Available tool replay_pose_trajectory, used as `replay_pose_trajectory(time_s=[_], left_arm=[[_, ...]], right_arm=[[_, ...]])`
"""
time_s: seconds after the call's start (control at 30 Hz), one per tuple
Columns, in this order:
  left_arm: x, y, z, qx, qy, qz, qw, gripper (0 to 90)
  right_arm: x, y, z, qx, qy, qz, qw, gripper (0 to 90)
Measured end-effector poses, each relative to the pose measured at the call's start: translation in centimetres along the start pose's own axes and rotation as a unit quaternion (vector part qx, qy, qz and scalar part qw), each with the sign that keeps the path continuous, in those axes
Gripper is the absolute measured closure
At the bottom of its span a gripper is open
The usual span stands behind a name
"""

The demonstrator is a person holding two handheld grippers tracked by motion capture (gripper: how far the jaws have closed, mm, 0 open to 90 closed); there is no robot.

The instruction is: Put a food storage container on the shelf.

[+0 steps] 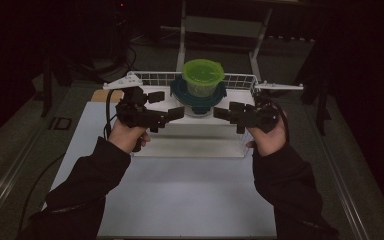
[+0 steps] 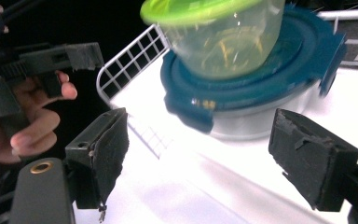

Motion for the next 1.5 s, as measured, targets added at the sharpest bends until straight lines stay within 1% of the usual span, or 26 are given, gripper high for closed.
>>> replay_pose_trajectory(time_s=[0.03, 0.07, 0.1, 0.13, 0.17, 0.2, 0.33, 0.43, 0.57, 0.67, 0.7, 0.73, 0.8, 0.83, 0.9, 0.93, 0.97, 1.0, 1.03, 1.07, 1.17, 1.2, 1.23, 1.3, 1.33, 1.5], left_arm=[[0.0, 0.0, 0.0, 0.0, 0.0, 0.0, 1.0, 0.5], [0.1, -0.3, -0.7, -0.003, 0.005, 0.0, 1.0, 0.5], [0.1, -0.3, -0.7, -0.003, 0.005, 0.0, 1.0, 0.5], [0.2, -0.5, -1.5, -0.005, 0.009, -0.002, 0.9999, 0.5], [0.2, -0.5, -1.5, -0.005, 0.009, -0.002, 0.9999, 0.5], [0.2, -0.6, -2.3, -0.009, 0.015, 0.0, 0.9998, 0.5], [0.4, -0.9, -4.0, -0.02, 0.029, 0.003, 0.9994, 0.5], [0.5, -1.1, -5.6, -0.031, 0.05, 0.012, 0.9982, 0.5], [0.7, -1.3, -7.8, -0.046, 0.062, 0.011, 0.997, 0.5], [0.6, -1.3, -9.4, -0.053, 0.062, 0.009, 0.9966, 0.5], [0.6, -1.3, -9.4, -0.053, 0.062, 0.009, 0.9966, 0.5], [0.3, -1.2, -10.6, -0.062, 0.061, 0.011, 0.9961, 0.5], [-0.1, -1.2, -11.7, -0.07, 0.062, 0.014, 0.9956, 0.5], [-0.2, -1.1, -12.3, -0.072, 0.056, 0.013, 0.9957, 0.5], [-0.4, -1.1, -12.6, -0.073, 0.057, 0.013, 0.9956, 0.5], [-0.6, -1.1, -13.4, -0.076, 0.056, 0.012, 0.9955, 0.5], [-0.6, -1.1, -13.4, -0.076, 0.056, 0.012, 0.9955, 0.5], [-0.9, -1.1, -14.1, -0.077, 0.053, 0.014, 0.9955, 0.5], [-0.9, -1.1, -14.1, -0.077, 0.053, 0.014, 0.9955, 0.5], [-1.1, -1.2, -14.6, -0.078, 0.05, 0.012, 0.9956, 0.5], [-1.3, -1.3, -15.2, -0.081, 0.049, 0.014, 0.9954, 0.5], [-1.5, -1.5, -15.8, -0.084, 0.051, 0.019, 0.995, 0.5], [-1.5, -1.5, -15.8, -0.084, 0.051, 0.019, 0.995, 0.5], [-1.9, -1.7, -16.6, -0.087, 0.05, 0.02, 0.9947, 0.5], [-2.1, -1.8, -17.3, -0.088, 0.053, 0.022, 0.9944, 0.5], [-2.6, -1.9, -18.4, -0.089, 0.058, 0.028, 0.994, 0.5]], right_arm=[[0.0, 0.0, 0.0, 0.0, 0.0, 0.0, 1.0, 19.4], [-0.4, -0.1, -0.8, 0.0, 0.001, 0.006, 1.0, 19.4], [-0.5, -0.1, -1.1, 0.0, 0.0, 0.007, 1.0, 19.4], [-0.6, -0.1, -1.6, -0.001, -0.002, 0.008, 1.0, 19.4], [-0.6, -0.1, -1.6, -0.001, -0.002, 0.008, 1.0, 19.4], [-0.9, -0.1, -2.5, -0.003, -0.003, 0.012, 0.9999, 19.5], [-1.3, 0.0, -4.5, -0.003, -0.008, 0.015, 0.9998, 19.5], [-1.4, -0.1, -5.8, -0.004, -0.014, 0.012, 0.9998, 19.5], [-1.3, -0.2, -7.6, -0.002, -0.014, 0.013, 0.9998, 19.5], [-1.3, -0.2, -9.0, -0.005, -0.016, 0.012, 0.9998, 19.5], [-1.3, -0.2, -9.4, -0.006, -0.016, 0.012, 0.9998, 19.5], [-1.2, -0.2, -10.0, -0.008, -0.019, 0.01, 0.9997, 19.5], [-1.3, -0.2, -10.8, -0.008, -0.016, 0.011, 0.9998, 19.5], [-1.3, -0.2, -11.2, -0.009, -0.016, 0.012, 0.9998, 19.5], [-1.3, -0.2, -12.0, -0.011, -0.018, 0.01, 0.9997, 19.5], [-1.4, -0.2, -12.5, -0.014, -0.018, 0.008, 0.9997, 19.5], [-1.4, -0.2, -12.5, -0.014, -0.018, 0.008, 0.9997, 19.5], [-1.5, -0.2, -13.4, -0.019, -0.018, 0.008, 0.9996, 19.4], [-1.5, -0.2, -13.4, -0.019, -0.018, 0.008, 0.9996, 19.4], [-1.5, -0.2, -14.1, -0.022, -0.019, 0.007, 0.9996, 19.4], [-1.4, -0.4, -15.0, -0.02, -0.021, 0.007, 0.9996, 19.4], [-1.3, -0.5, -15.3, -0.018, -0.019, 0.007, 0.9996, 19.3], [-1.3, -0.5, -15.3, -0.018, -0.019, 0.007, 0.9996, 19.3], [-1.2, -0.8, -16.0, -0.017, -0.018, 0.003, 0.9997, 19.3], [-1.1, -1.0, -16.6, -0.016, -0.014, 0.002, 0.9998, 19.3], [-0.8, -1.3, -18.0, -0.022, -0.007, -0.004, 0.9997, 19.4]])
Point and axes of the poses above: each handheld gripper's, and its own axes: y roughly forward along the jaws, z roughly out of its top, x roughly to its right, the point moved 8 cm from there along y, roughly forward along the jaws, and after that the axes turned 14 degrees about -y, right-handed, at the moved point
